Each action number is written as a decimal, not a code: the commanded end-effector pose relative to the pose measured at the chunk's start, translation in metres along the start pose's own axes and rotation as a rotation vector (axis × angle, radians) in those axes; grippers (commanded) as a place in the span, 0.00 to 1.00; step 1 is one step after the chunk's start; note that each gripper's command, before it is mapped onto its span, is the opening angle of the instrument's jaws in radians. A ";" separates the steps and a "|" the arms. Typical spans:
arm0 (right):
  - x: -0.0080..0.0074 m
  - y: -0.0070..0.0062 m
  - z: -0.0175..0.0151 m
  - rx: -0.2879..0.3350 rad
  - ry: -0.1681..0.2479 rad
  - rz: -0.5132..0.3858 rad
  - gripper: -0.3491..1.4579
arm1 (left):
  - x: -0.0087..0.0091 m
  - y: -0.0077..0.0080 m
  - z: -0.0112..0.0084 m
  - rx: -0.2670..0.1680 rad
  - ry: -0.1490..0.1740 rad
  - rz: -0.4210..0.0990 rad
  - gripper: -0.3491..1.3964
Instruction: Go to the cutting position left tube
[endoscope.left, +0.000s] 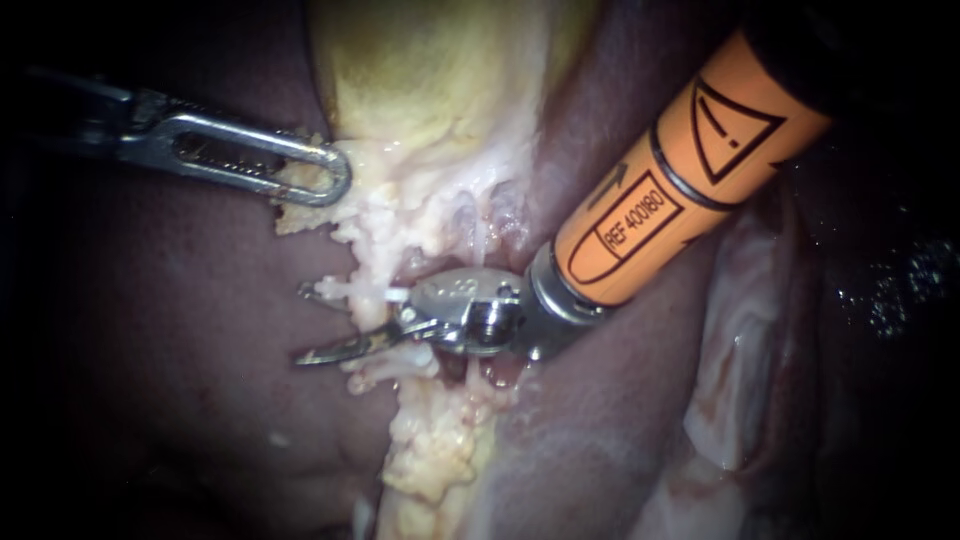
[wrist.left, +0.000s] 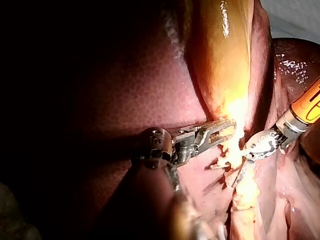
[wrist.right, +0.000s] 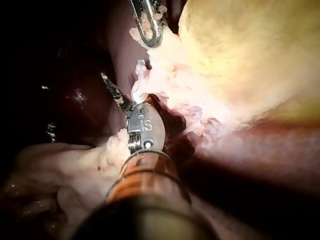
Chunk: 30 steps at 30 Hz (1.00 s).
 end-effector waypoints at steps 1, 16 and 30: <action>0.0004 -0.0004 -0.0001 0.003 0.001 0.009 0.98 | 0.0000 0.0000 0.0000 0.000 0.000 0.000 0.00; 0.0052 -0.0047 -0.0027 0.039 0.033 0.111 0.98 | -0.0001 -0.0002 0.0000 0.000 0.000 0.001 0.00; 0.0045 -0.0039 -0.0027 0.036 0.036 0.109 0.98 | -0.0001 -0.0002 0.0001 0.000 0.000 0.001 0.00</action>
